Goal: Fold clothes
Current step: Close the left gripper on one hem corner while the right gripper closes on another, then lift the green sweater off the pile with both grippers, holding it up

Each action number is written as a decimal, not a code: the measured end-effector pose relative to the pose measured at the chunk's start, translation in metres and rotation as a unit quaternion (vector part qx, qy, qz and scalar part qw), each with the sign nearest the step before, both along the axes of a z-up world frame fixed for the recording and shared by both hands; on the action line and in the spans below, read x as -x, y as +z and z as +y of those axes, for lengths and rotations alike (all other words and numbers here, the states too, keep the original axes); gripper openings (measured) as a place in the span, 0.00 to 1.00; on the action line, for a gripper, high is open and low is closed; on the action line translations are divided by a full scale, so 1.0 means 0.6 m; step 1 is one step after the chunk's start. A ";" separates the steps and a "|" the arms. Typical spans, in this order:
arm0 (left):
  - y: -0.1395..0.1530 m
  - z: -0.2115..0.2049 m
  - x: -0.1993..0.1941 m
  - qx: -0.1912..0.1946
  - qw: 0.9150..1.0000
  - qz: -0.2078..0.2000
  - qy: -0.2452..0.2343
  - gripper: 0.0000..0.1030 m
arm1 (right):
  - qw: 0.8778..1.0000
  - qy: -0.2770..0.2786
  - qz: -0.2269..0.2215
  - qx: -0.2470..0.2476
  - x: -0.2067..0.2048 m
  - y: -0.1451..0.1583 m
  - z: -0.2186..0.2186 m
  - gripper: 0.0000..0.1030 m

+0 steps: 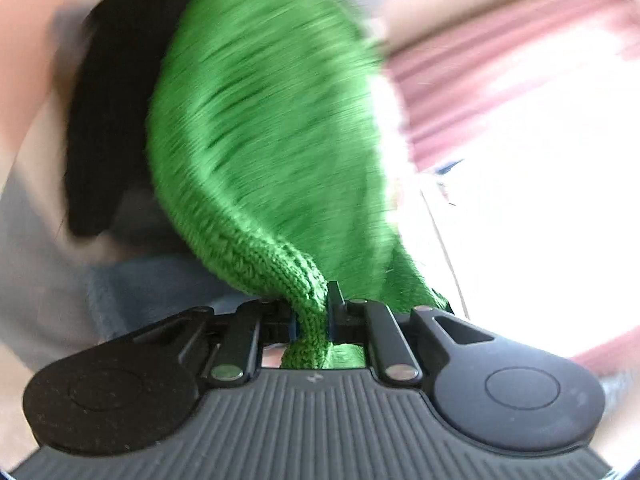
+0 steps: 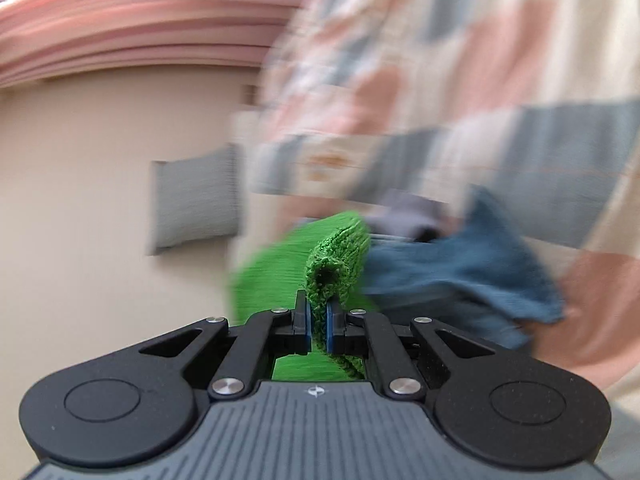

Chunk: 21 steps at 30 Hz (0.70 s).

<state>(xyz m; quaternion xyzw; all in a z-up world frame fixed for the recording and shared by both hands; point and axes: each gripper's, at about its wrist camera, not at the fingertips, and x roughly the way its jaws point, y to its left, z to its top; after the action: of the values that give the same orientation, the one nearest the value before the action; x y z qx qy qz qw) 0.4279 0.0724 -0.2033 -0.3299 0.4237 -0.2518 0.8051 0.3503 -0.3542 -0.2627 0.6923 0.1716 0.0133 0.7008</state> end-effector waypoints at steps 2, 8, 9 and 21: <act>0.083 -0.004 0.003 -0.010 0.998 -0.058 -0.029 0.09 | 0.999 -0.007 -0.038 0.003 0.013 0.062 -0.004 0.07; 0.299 -0.018 -0.017 -0.009 0.979 -0.192 -0.070 0.09 | 0.991 -0.019 -0.130 0.031 0.054 0.255 -0.027 0.07; 0.337 -0.021 -0.018 -0.007 0.973 -0.217 -0.079 0.09 | 0.988 -0.024 -0.150 0.036 0.066 0.287 -0.030 0.07; 0.445 -0.187 -0.020 0.140 0.930 -0.258 -0.223 0.09 | 0.942 -0.131 -0.225 0.211 0.325 0.626 -0.088 0.07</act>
<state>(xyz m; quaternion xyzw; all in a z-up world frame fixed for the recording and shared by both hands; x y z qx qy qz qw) 0.4401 -0.0401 0.0636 -0.2599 0.2250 -0.5577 0.7555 0.1553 -0.4072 0.1129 0.5235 -0.0836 0.0400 0.8469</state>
